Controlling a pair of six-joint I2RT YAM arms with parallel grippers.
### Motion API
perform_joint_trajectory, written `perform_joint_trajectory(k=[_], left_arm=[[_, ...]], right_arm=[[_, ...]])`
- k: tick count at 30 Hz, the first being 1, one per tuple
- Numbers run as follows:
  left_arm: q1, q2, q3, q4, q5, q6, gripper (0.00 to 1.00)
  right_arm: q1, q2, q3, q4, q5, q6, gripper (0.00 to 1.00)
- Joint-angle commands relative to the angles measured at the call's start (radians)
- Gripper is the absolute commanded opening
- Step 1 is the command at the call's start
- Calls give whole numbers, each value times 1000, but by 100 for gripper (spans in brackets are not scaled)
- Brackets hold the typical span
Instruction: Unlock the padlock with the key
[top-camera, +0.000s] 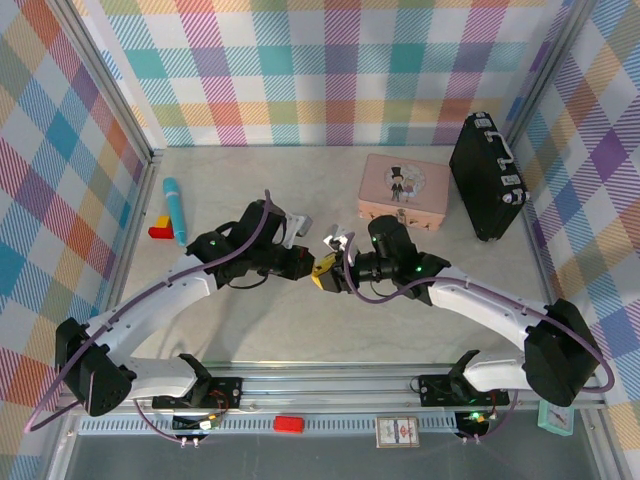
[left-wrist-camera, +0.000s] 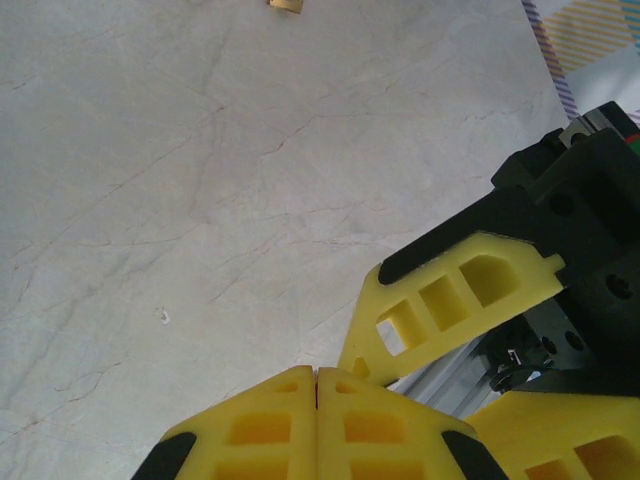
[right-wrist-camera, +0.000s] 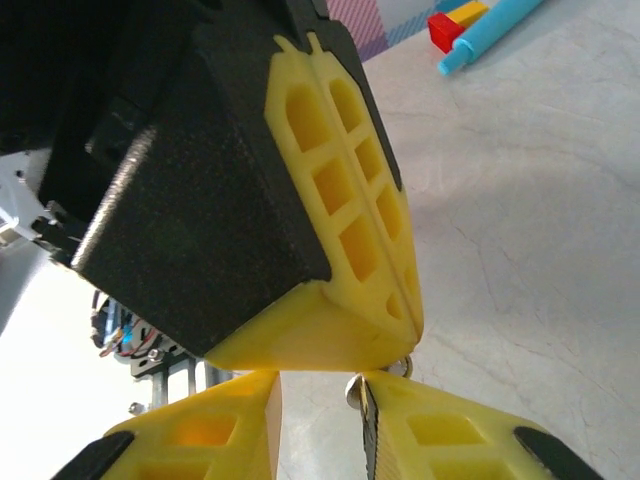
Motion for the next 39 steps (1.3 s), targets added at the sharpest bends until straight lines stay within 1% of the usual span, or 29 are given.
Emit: perform_joint_trajectory(k=[1, 4, 6, 20, 24, 29, 35, 39], left_arm=[[-12, 5, 35, 6, 24, -12, 0], [-12, 4, 36, 5, 21, -13, 0], [-12, 6, 38, 3, 25, -12, 0], [-17, 15, 45, 6, 34, -18, 0], [-19, 19, 55, 4, 34, -18, 0], [-18, 17, 55, 2, 32, -17, 0], [-19, 11, 59, -6, 29, -16, 0], [-19, 5, 61, -8, 30, -16, 0]], right_arm=[[15, 13, 23, -8, 96, -13, 29], [15, -6, -1, 24, 121, -3, 30], [15, -11, -2, 25, 132, 0, 28], [15, 1, -1, 19, 153, -5, 27], [16, 5, -7, 19, 165, -15, 30], [17, 3, -20, 28, 169, -26, 30], [16, -13, -42, 52, 172, -36, 27], [15, -25, -65, 65, 189, -50, 30]])
